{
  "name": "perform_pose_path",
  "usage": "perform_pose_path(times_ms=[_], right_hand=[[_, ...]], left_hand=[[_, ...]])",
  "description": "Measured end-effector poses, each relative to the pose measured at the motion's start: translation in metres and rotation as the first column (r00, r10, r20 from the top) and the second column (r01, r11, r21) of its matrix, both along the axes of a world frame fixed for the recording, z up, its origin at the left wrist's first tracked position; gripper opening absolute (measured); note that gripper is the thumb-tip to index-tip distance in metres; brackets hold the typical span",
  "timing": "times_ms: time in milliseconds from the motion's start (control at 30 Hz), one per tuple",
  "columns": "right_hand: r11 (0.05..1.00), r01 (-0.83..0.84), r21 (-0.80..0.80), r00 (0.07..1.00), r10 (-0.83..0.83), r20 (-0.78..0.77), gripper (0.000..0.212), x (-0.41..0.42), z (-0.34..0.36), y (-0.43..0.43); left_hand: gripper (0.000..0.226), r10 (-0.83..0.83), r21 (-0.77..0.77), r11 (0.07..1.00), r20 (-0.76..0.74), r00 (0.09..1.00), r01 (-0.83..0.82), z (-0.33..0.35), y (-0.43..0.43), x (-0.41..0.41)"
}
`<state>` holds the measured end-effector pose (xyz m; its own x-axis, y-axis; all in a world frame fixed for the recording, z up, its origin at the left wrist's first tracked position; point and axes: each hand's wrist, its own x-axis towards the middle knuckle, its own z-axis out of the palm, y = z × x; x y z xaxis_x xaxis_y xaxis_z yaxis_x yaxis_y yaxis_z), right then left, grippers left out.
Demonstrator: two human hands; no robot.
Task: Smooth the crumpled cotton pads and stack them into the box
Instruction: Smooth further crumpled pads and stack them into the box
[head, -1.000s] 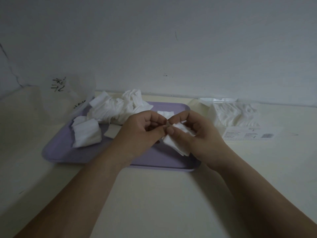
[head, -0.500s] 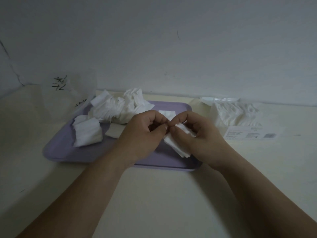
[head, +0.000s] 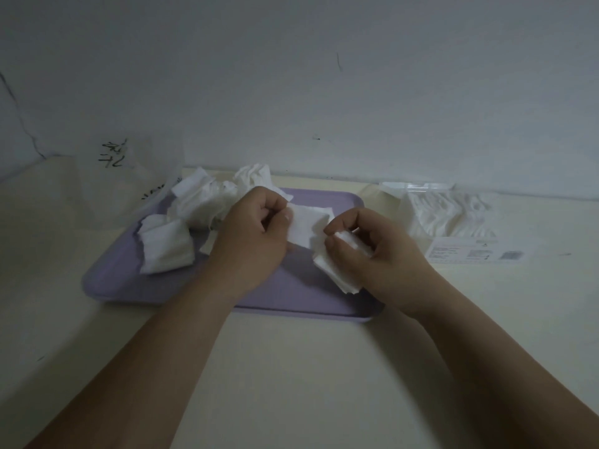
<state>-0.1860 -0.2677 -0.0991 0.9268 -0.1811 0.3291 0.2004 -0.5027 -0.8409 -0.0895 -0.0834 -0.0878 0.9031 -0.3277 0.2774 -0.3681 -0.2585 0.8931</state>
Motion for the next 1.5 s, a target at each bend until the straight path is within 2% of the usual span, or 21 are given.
perform_pose_path(times_ms=[100,200,300,433,533,700,833,1000,1100,1300,1433,1500], right_hand=[[0.983,0.146,-0.112,0.989,-0.148,-0.001,0.018,0.004,-0.002,0.001],[0.969,0.219,-0.115,0.976,-0.217,0.031,0.037,0.01,-0.006,0.004],[0.957,0.206,-0.203,0.978,-0.202,0.04,0.059,0.011,-0.008,0.004],[0.96,0.121,-0.252,0.993,-0.117,0.03,0.074,0.001,-0.007,0.003],[0.973,0.101,-0.205,0.993,-0.11,-0.034,0.074,-0.004,-0.005,-0.001],[0.98,0.193,-0.045,0.978,-0.196,-0.073,0.066,-0.001,-0.004,-0.002],[0.978,0.206,-0.031,0.976,-0.208,-0.071,0.061,0.001,-0.007,0.0],[0.984,0.174,-0.033,0.979,-0.176,-0.102,0.06,0.001,-0.007,-0.001],[0.985,0.173,-0.016,0.979,-0.173,-0.104,0.056,0.001,-0.007,-0.001],[0.978,0.193,-0.081,0.976,-0.2,-0.087,0.044,0.001,-0.007,0.0],[0.978,0.194,-0.079,0.975,-0.201,-0.092,0.045,0.002,-0.008,0.002],[0.985,0.169,-0.029,0.979,-0.171,-0.112,0.049,0.001,-0.006,0.002]], left_hand=[[0.014,0.003,-0.13,0.991,-0.021,1.0,-0.006,0.009,0.007,0.006],[0.008,-0.245,-0.273,0.943,-0.191,0.951,0.188,0.015,0.01,0.0],[0.004,-0.399,-0.205,0.912,-0.243,0.884,0.355,0.012,0.011,-0.005],[0.022,-0.449,-0.128,0.894,-0.265,0.853,0.43,0.005,0.012,-0.004],[0.021,-0.418,-0.08,0.908,-0.258,0.871,0.412,0.001,0.013,-0.002],[0.019,-0.406,-0.048,0.911,-0.282,0.869,0.41,-0.001,0.01,-0.006],[0.01,-0.358,-0.016,0.93,-0.264,0.896,0.367,-0.006,0.003,-0.01],[0.018,-0.275,-0.048,0.961,-0.215,0.937,0.272,-0.012,-0.003,-0.008],[0.016,-0.252,-0.008,0.967,-0.142,0.957,0.253,-0.016,-0.003,-0.006],[0.015,-0.206,0.099,0.972,-0.057,0.977,0.211,-0.02,-0.005,-0.004],[0.017,-0.196,0.099,0.975,-0.027,0.98,0.197,-0.024,-0.006,-0.002],[0.017,-0.201,0.108,0.973,-0.025,0.979,0.203,-0.024,-0.006,-0.002]])
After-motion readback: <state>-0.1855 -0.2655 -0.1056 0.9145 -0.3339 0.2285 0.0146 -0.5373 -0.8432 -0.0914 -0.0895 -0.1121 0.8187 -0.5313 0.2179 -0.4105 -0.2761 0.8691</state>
